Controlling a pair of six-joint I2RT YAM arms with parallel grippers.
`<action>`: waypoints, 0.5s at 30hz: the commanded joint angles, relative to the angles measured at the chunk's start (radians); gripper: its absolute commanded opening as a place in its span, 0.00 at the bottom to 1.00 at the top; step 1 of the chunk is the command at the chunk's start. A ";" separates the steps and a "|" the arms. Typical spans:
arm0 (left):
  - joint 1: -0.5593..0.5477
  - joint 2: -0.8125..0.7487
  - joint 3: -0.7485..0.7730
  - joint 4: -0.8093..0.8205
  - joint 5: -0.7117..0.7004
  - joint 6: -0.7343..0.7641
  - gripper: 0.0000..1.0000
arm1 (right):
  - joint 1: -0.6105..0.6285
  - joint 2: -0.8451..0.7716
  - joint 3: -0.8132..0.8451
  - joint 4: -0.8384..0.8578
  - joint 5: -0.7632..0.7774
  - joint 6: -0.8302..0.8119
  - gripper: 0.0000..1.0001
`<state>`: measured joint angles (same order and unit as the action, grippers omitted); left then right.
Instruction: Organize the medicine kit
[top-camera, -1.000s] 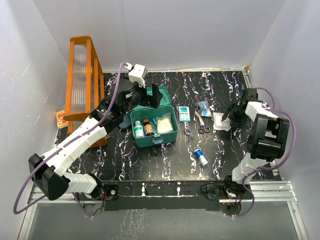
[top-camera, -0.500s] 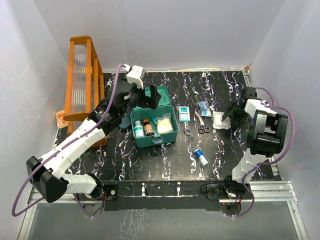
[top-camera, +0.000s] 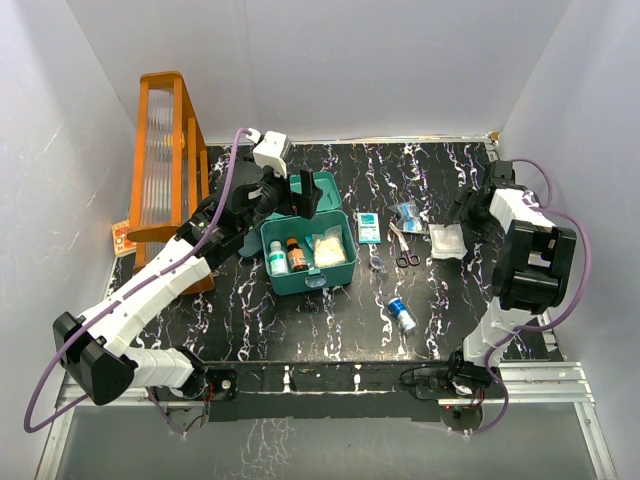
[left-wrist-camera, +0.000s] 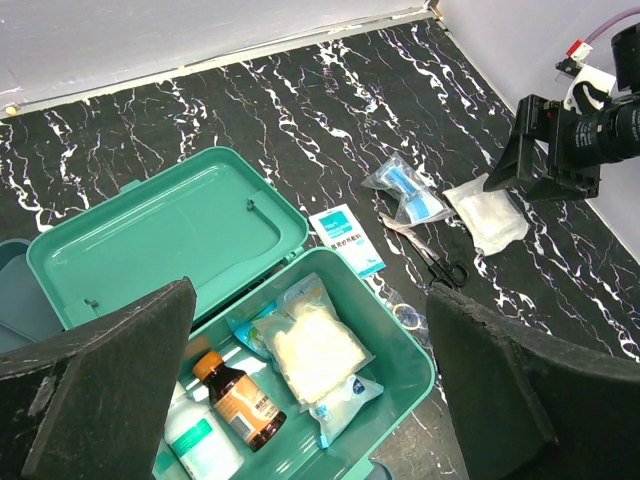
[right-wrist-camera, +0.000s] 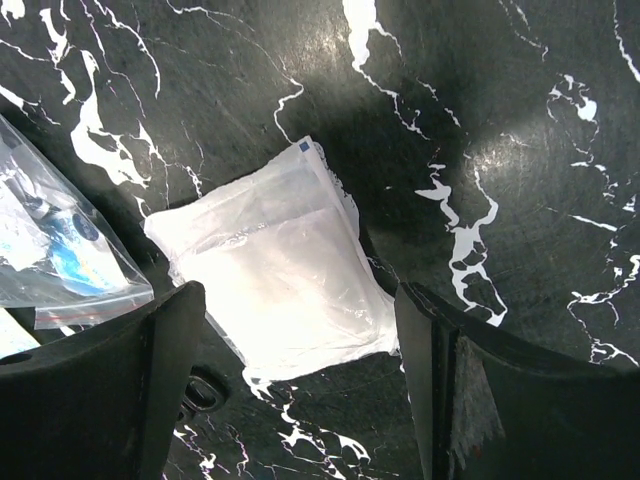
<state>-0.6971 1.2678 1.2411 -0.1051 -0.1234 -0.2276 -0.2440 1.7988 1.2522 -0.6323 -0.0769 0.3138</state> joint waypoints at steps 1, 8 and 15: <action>-0.003 -0.013 0.009 0.024 -0.013 0.008 0.99 | 0.000 0.023 0.060 0.000 -0.005 -0.037 0.75; -0.002 -0.004 0.017 0.022 -0.012 0.015 0.99 | 0.000 0.062 0.051 -0.005 -0.058 -0.080 0.62; -0.002 -0.016 0.003 0.031 -0.012 0.014 0.99 | 0.000 0.016 -0.023 0.025 -0.068 -0.054 0.51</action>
<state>-0.6968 1.2720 1.2411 -0.1051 -0.1246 -0.2199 -0.2440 1.8595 1.2537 -0.6392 -0.1390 0.2604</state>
